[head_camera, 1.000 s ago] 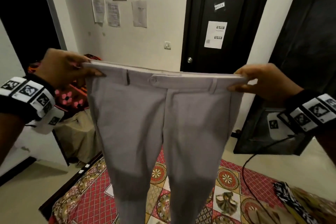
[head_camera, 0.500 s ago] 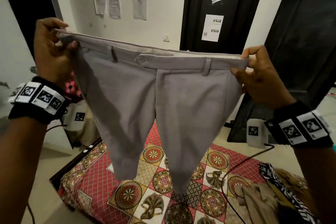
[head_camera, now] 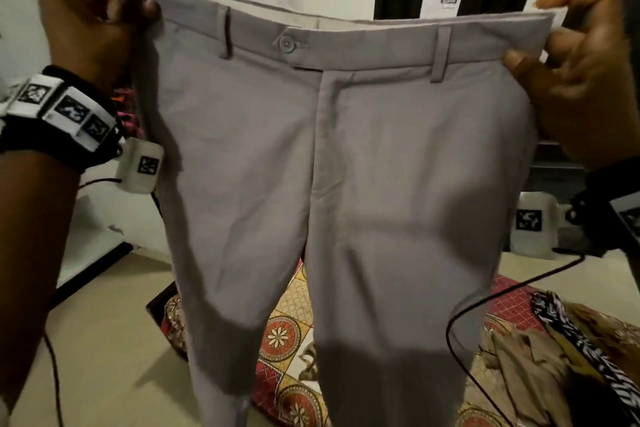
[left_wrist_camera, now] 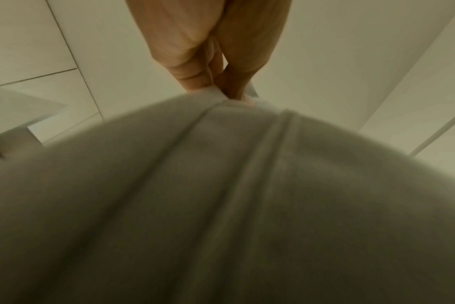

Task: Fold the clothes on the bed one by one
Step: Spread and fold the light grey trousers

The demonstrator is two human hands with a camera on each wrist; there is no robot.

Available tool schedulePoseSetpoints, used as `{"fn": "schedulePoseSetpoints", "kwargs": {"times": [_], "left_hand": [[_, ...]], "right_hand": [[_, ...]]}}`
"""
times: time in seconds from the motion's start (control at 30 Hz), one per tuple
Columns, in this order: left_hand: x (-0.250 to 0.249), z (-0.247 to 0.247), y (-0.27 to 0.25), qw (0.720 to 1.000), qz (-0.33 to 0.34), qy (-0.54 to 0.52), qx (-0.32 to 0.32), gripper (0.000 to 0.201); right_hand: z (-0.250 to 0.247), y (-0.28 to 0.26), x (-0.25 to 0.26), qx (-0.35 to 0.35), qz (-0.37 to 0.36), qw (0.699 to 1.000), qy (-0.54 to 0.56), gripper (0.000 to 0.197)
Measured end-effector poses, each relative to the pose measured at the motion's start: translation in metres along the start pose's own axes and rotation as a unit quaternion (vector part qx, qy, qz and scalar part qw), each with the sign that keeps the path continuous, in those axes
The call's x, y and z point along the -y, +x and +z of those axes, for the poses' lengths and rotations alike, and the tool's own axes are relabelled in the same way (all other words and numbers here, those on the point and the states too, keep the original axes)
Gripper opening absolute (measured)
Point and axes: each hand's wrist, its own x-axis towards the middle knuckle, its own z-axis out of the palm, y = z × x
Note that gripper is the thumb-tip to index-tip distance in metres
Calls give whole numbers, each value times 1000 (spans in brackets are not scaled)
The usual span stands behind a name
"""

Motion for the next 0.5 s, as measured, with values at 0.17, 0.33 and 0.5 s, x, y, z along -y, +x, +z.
{"fn": "schedulePoseSetpoints", "kwargs": {"times": [0.17, 0.33, 0.5], "left_hand": [[-11, 89, -47, 992, 60, 10, 115, 29], [131, 183, -85, 969, -24, 59, 237, 20], [276, 281, -141, 924, -122, 16, 363, 27]], "right_hand": [[28, -35, -81, -40, 156, 987, 23, 26], [67, -101, -206, -42, 294, 954, -35, 16], [113, -165, -322, -8, 425, 900, -94, 19]]}}
